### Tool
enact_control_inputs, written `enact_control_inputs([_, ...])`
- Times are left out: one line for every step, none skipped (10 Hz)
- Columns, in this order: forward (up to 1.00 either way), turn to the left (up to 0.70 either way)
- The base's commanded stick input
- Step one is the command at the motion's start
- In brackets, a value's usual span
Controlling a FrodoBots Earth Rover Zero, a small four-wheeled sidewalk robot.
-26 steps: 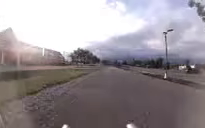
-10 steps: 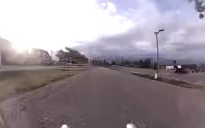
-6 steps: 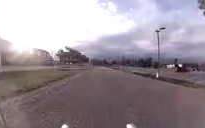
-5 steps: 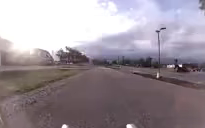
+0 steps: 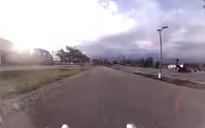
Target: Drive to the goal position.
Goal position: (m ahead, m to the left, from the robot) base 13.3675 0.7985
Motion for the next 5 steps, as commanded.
enact_control_inputs([0.7, 0.0])
enact_control_inputs([0.7, 0.0])
enact_control_inputs([0.7, 0.0])
enact_control_inputs([0.7, 0.0])
enact_control_inputs([0.7, 0.0])
